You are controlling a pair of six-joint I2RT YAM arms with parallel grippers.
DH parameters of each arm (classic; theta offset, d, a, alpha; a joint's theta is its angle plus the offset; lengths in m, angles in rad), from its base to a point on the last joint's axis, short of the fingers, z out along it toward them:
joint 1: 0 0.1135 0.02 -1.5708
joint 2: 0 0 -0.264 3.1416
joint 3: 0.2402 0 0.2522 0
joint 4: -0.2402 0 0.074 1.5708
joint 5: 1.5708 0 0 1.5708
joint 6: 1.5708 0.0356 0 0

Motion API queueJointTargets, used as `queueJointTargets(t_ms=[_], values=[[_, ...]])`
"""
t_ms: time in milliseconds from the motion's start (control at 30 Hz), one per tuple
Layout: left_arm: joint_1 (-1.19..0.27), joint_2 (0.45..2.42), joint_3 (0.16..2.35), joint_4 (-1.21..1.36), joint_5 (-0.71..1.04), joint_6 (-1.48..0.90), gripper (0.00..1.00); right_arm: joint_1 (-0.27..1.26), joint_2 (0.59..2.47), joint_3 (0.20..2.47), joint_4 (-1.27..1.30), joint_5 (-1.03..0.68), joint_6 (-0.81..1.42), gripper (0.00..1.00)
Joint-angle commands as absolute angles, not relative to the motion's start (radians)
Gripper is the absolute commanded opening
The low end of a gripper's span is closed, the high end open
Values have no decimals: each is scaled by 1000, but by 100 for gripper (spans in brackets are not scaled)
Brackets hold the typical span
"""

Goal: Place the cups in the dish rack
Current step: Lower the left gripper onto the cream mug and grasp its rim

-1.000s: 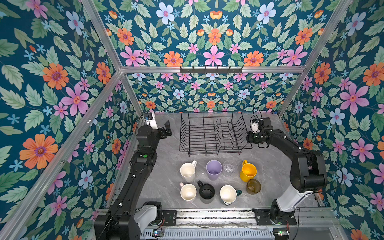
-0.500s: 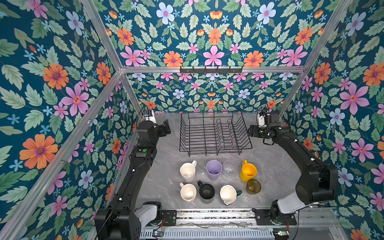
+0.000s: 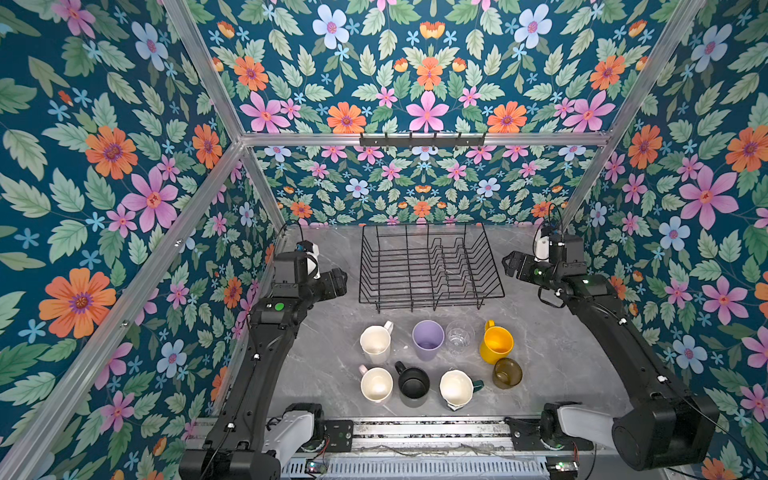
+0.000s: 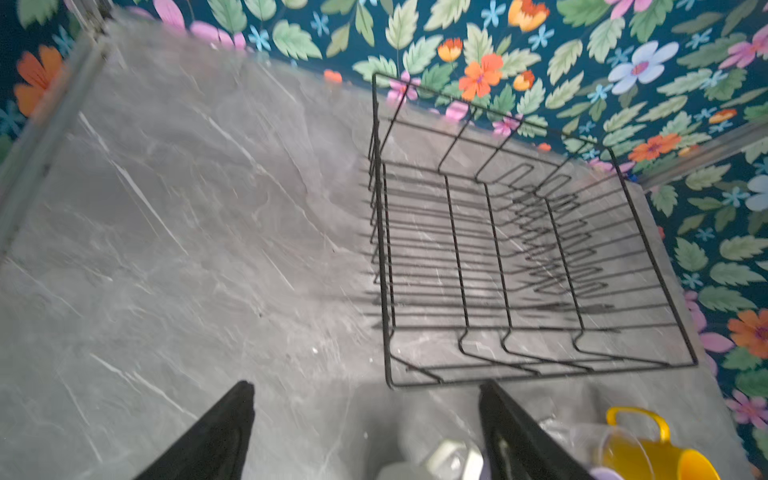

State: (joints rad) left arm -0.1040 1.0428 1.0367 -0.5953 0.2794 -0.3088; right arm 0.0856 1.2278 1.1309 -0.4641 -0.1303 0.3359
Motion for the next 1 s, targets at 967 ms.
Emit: queueJointTargets(t_ms=[967], values=[[-429, 1037, 856, -817, 214, -442, 56, 87, 1200, 1037, -404, -149, 339, 96]])
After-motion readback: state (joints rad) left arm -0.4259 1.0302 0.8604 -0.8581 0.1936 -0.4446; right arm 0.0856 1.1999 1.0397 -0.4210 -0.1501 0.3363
